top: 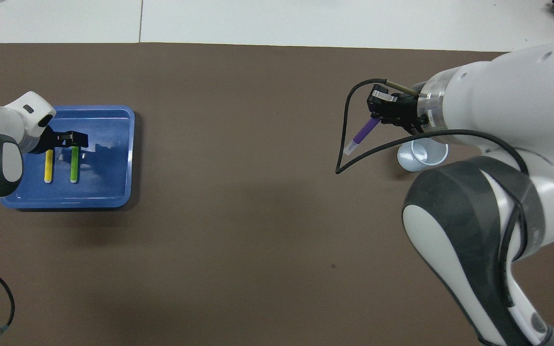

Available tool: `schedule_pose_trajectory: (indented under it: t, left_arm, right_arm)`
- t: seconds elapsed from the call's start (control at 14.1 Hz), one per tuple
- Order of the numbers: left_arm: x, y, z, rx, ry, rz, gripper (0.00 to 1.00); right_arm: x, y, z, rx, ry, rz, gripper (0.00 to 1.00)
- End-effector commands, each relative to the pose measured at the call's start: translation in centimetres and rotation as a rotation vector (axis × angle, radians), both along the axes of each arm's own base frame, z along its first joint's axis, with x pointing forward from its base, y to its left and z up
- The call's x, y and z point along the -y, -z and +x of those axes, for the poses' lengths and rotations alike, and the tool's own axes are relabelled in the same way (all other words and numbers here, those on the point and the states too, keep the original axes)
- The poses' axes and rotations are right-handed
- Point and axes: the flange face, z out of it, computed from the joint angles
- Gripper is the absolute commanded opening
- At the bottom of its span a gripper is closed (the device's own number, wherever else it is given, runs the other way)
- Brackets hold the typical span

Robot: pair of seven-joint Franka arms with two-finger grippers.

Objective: Right arm passes pens to left for tray arrangement
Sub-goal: 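Lift the purple pen and carry it toward the left gripper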

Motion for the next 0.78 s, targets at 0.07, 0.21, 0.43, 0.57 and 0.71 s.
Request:
schedule_pose_trajectory:
  t: [0.07,0.21,0.43,0.57,0.71]
  left_arm:
    - [-0.2,-0.1,-0.4,0.023,0.011,0.015,1.0]
    - [-0.3,-0.9,-0.1,0.039,0.012,0.019,1.0]
    - [-0.1,-0.8,-0.5,0.014,0.013,0.019,1.0]
    - [-0.2,-1.0,-0.5,-0.003,0.013,0.019,1.0]
    - [0.1,-1.7,-0.2,-0.012,0.016,0.02,1.0]
  right_arm:
    - [-3.6,-0.2,-0.9,0.005,0.128,0.055,0.0]
    - [-5.8,-0.5,-1.7,0.011,0.166,0.091,0.0]
    - [-8.0,-0.7,-2.4,0.015,0.218,0.138,0.0]
    - [-9.6,-0.7,-2.8,0.019,0.276,0.183,0.0]
    - [-10.7,-0.4,-3.1,0.002,0.34,0.215,0.0]
